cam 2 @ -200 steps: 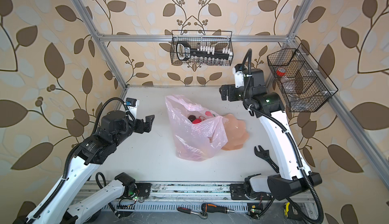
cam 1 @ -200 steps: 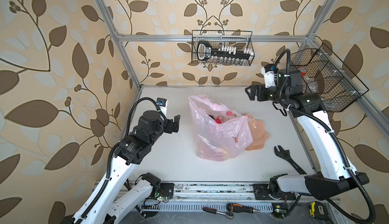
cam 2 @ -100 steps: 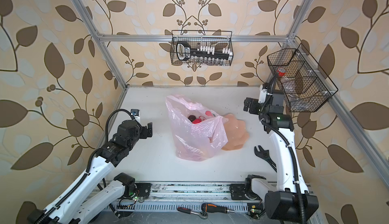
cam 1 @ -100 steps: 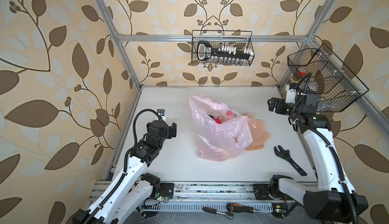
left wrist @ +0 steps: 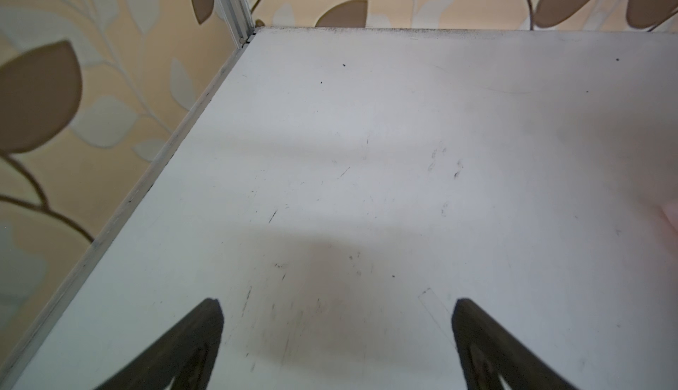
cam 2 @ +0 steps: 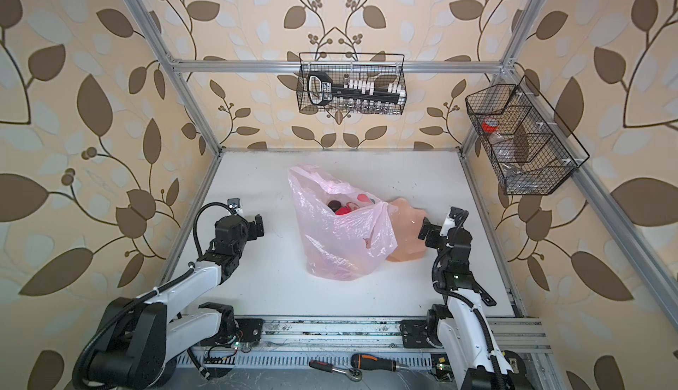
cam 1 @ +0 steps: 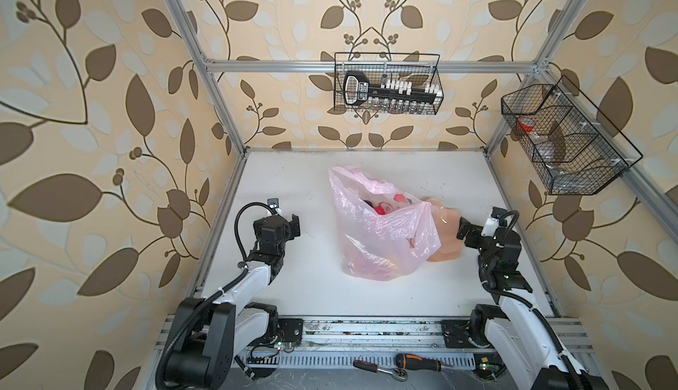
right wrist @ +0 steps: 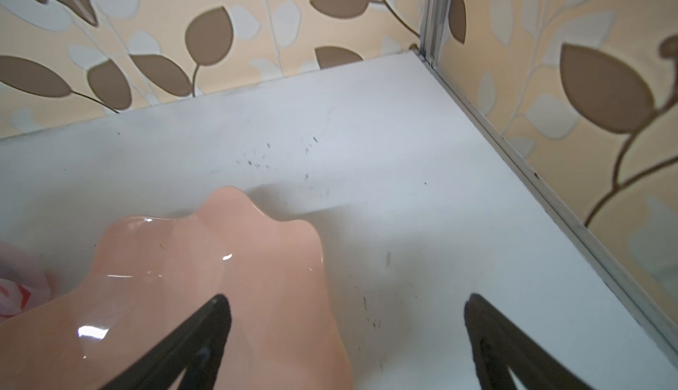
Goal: Place the fruits into the plastic bag
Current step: Reset both arms
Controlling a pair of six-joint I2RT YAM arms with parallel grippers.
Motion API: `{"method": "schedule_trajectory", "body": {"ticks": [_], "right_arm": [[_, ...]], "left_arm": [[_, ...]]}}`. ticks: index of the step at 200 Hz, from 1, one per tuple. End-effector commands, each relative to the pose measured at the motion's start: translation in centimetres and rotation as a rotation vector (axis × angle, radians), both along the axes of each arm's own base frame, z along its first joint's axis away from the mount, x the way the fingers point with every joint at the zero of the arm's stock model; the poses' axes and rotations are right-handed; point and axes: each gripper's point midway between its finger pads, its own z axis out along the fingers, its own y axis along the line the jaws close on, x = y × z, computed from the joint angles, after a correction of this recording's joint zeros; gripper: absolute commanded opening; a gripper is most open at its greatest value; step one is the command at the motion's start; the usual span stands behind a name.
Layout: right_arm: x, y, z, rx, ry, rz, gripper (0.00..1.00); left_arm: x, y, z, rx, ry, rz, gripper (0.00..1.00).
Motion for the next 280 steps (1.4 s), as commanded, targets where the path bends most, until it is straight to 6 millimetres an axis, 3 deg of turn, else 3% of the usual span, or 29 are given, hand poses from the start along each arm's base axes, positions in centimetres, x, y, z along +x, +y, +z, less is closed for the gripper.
{"method": "schedule_trajectory", "body": {"ticks": [1,23,36,47,50,63,85,95,104,115,280], "right_arm": [[0.7,0.8,2.9,-0.023,-0.190,0.011,1.00],[0.9,2.2,2.5,-0.048,-0.241,0.042,1.00],[1.0,2.5,1.4,-0.071,-0.237,0.041,1.00],[1.4,2.7,1.8,-0.085,-0.268,0.051,1.00],[1.7,2.7,1.6,-0.099,-0.253,0.058,1.00],[2.4,2.8,1.9,-0.141,-0.259,0.069,1.00],[3.8,1.6,-0.6,-0.078,-0.225,0.061,1.00],[4.7,2.4,-0.4,-0.082,-0.240,0.101,1.00],[5.2,2.8,-1.7,-0.109,-0.129,0.112,1.00],[6.0,2.8,-1.2,-0.128,-0.150,0.096,1.00],[5.7,2.7,-1.5,-0.132,-0.127,0.086,1.00]], "left_arm": [[1.8,-0.9,2.4,-0.015,-0.166,-0.051,0.99],[2.3,-1.7,1.5,0.001,-0.179,-0.104,0.99],[2.8,-2.6,0.4,0.011,-0.156,-0.151,0.99],[3.1,-3.9,-0.3,0.032,-0.151,-0.221,0.99],[3.1,-4.0,-1.3,0.035,-0.132,-0.225,0.99],[3.3,-3.6,-1.4,0.040,-0.142,-0.202,0.99],[4.1,-3.2,-2.0,0.006,-0.074,-0.193,0.99],[4.6,-3.0,-2.2,-0.027,-0.041,-0.203,0.99],[4.8,-2.8,-2.5,-0.057,-0.022,-0.210,0.99],[5.1,-2.4,-2.7,-0.082,0.000,-0.200,0.99],[5.3,-1.9,-2.9,-0.112,0.012,-0.192,0.99]]}}
